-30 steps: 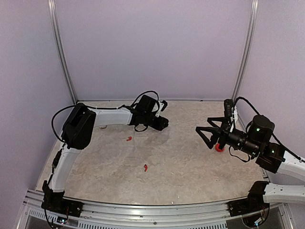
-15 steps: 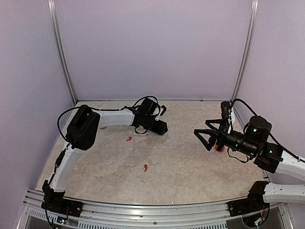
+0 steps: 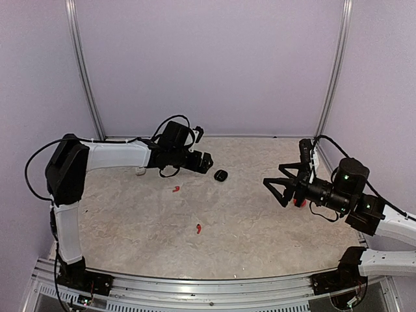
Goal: Insert the wireless bluetooth earbuds into the charging case
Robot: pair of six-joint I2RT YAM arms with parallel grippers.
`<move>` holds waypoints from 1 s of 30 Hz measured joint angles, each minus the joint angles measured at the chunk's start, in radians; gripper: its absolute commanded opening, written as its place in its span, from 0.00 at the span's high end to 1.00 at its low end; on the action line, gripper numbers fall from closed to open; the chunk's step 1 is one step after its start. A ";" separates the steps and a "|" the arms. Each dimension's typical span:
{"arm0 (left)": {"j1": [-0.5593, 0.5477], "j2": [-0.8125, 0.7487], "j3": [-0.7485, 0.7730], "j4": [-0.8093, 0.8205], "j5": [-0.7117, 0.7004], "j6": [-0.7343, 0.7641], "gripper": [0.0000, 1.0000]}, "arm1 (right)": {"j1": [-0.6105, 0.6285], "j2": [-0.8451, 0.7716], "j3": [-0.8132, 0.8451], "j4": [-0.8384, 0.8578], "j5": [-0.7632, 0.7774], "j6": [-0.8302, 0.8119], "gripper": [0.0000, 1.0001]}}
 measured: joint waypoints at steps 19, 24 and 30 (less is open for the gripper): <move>0.322 -0.314 -0.411 0.154 -0.257 -0.300 0.01 | -0.003 0.089 0.003 0.027 -0.081 -0.021 0.01; 0.369 -0.263 -0.410 0.154 -0.298 -0.309 0.04 | -0.003 0.114 0.012 0.030 -0.093 -0.021 0.00; 0.401 -0.148 -0.371 0.148 -0.291 -0.311 0.09 | -0.004 0.124 0.016 0.044 -0.102 -0.021 0.00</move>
